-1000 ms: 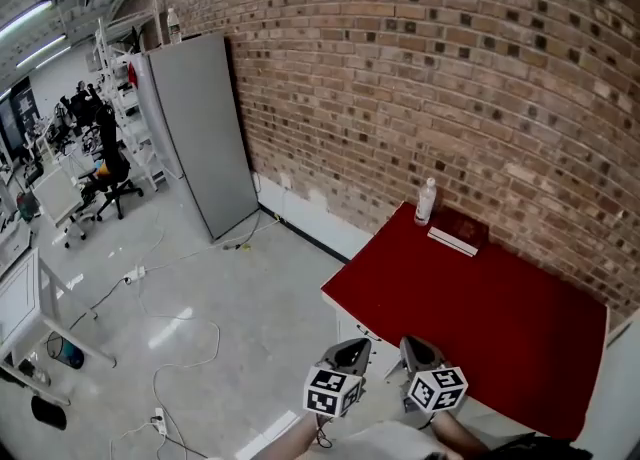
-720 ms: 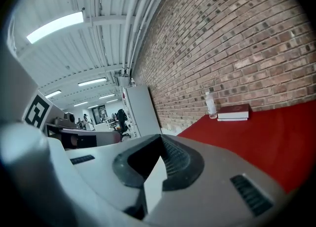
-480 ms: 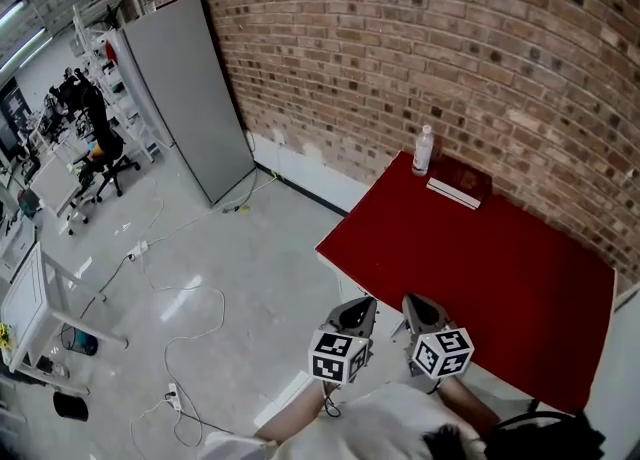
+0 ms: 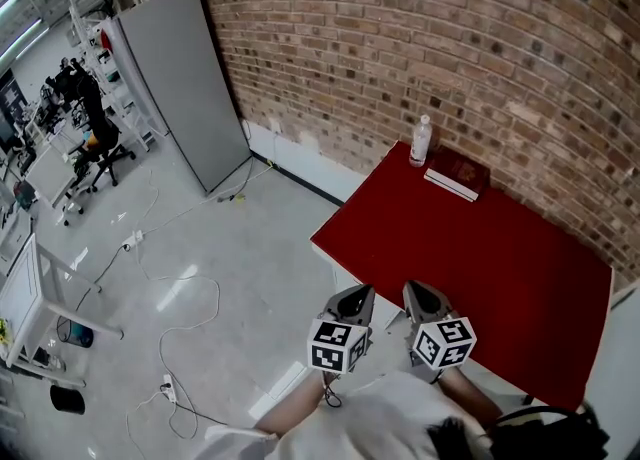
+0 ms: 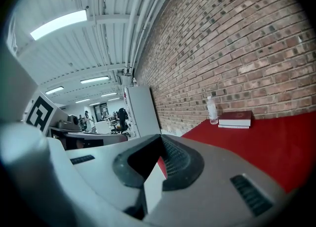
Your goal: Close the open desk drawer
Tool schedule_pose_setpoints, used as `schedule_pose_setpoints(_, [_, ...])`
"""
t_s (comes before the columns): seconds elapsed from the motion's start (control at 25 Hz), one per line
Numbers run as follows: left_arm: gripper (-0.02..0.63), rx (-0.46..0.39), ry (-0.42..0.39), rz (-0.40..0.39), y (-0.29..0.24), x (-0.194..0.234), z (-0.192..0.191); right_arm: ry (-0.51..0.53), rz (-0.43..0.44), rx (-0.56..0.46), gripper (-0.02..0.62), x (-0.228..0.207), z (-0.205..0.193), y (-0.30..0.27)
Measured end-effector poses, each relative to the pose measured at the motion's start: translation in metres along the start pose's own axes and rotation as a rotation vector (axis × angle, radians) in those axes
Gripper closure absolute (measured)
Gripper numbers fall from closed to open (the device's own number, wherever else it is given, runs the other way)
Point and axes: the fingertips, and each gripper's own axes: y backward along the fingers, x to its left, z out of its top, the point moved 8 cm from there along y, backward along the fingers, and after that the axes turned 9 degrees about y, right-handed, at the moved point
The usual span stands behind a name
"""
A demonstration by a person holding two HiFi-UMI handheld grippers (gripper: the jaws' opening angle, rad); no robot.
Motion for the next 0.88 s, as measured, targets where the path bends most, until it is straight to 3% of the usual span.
schedule_pose_setpoints(0.88, [0.598,0.010,-0.006,-0.011,0.005,-0.013,-0.008,0.017,0.000,0.000,0.597,0.003,-0.001,0.015])
